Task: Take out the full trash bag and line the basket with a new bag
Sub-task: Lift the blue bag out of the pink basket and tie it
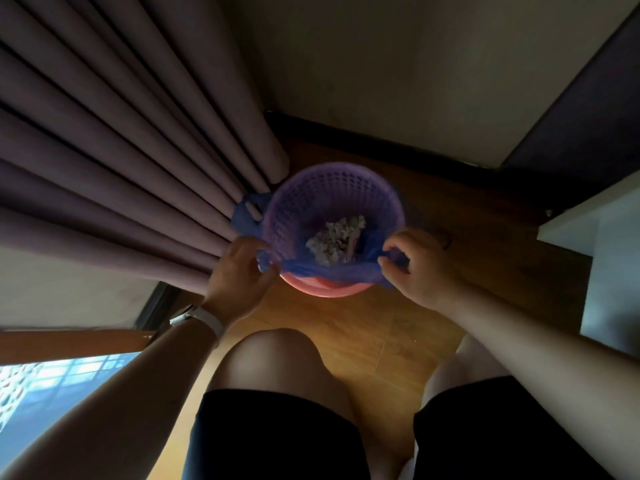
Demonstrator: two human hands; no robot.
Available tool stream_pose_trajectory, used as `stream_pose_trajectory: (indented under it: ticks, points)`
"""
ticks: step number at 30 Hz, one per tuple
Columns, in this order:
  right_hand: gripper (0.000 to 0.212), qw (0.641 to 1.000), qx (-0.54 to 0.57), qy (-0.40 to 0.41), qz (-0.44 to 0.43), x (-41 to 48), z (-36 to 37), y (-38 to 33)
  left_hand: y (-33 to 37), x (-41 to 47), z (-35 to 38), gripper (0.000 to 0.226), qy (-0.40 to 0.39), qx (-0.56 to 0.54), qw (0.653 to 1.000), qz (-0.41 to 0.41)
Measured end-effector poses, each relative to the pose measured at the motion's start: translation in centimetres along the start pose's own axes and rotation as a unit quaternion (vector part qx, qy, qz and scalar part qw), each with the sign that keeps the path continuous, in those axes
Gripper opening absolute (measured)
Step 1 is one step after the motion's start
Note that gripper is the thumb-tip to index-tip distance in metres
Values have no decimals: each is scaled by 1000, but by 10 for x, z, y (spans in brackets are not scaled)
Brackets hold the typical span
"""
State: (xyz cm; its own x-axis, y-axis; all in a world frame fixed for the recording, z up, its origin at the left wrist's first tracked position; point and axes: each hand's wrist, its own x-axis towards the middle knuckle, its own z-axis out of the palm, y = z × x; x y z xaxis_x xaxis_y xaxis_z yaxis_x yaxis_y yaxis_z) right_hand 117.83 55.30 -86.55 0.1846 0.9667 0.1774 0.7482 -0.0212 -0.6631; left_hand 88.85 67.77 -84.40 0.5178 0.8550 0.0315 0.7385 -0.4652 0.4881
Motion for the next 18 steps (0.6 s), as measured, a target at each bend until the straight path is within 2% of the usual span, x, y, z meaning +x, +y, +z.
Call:
stream_pose_trajectory:
  ticks: [3, 5, 8, 12, 14, 16, 18]
  points:
    - [17, 997, -12, 21, 67, 5, -13, 5, -4, 17, -11, 30, 62, 19, 998, -9]
    - [16, 992, -47, -15, 116, 18, -17, 12, -7, 40, -13, 28, 71, 16, 997, -9]
    - [35, 980, -85, -60, 170, 51, -18, 27, -8, 87, -14, 23, 20, 33, 997, -59]
    - [58, 965, -2, -81, 251, 88, -14, 52, -31, 148, -6, 33, -8, 95, 991, -97]
    - [64, 958, 5, -115, 263, 92, -7, 60, -40, 166, 7, 14, -49, 42, 990, -123]
    - [64, 954, 17, -115, 278, 90, 3, 65, -44, 174, 17, 17, -137, -11, 978, -155]
    - [61, 947, 42, -103, 301, 85, 11, 68, -52, 172, 21, 23, -173, -108, 967, -156]
